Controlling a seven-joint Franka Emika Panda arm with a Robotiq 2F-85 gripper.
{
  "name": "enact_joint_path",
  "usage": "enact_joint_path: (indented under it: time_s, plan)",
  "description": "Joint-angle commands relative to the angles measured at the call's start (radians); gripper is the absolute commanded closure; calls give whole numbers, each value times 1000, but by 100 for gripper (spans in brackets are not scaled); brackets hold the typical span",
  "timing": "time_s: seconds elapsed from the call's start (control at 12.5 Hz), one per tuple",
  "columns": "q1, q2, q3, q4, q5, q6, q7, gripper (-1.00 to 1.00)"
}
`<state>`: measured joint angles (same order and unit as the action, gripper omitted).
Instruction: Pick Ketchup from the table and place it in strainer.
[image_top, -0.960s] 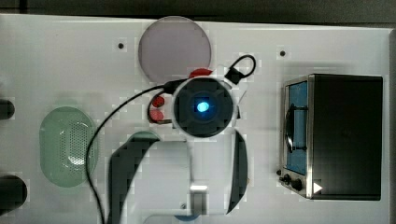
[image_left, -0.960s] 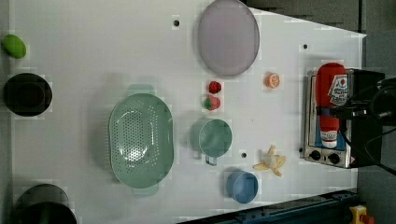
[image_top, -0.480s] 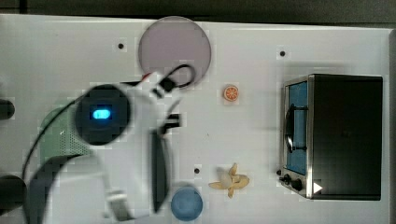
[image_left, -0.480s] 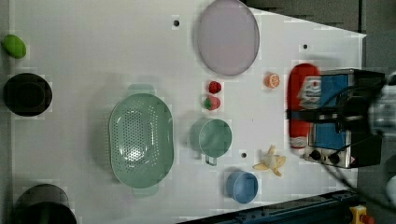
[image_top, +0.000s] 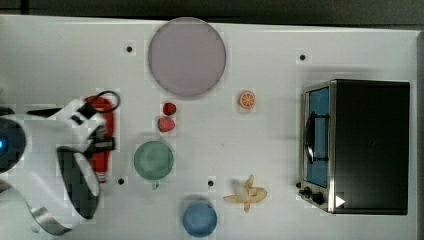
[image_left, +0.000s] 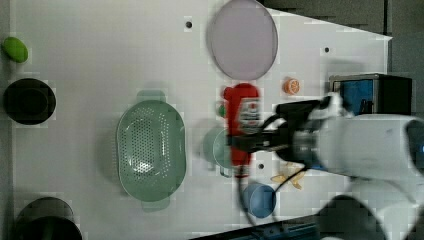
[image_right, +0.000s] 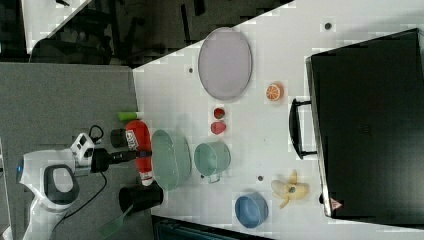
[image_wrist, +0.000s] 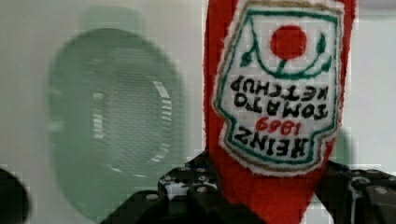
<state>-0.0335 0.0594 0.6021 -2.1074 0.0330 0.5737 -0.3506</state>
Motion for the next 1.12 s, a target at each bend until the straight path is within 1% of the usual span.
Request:
enact_joint_path:
  time_s: [0.08, 0.32, 0.48, 0.64, 0.8, 0.88, 0.96, 1.12]
  plan:
    - [1, 62, 45, 22, 7, 110, 151, -18]
    - [26, 165, 85, 21, 7, 202, 265, -18]
    - [56, 231, 87, 19, 6, 267, 323, -18]
    - [81, 294, 83, 18, 3, 346, 356, -18]
    - [94, 349, 79, 17, -5, 403, 357, -18]
    - [96, 372, 75, 17, -8, 419, 357, -24]
    - [98, 391, 68, 17, -16, 424, 357, -43]
    - [101, 411, 58, 18, -39, 434, 357, -87]
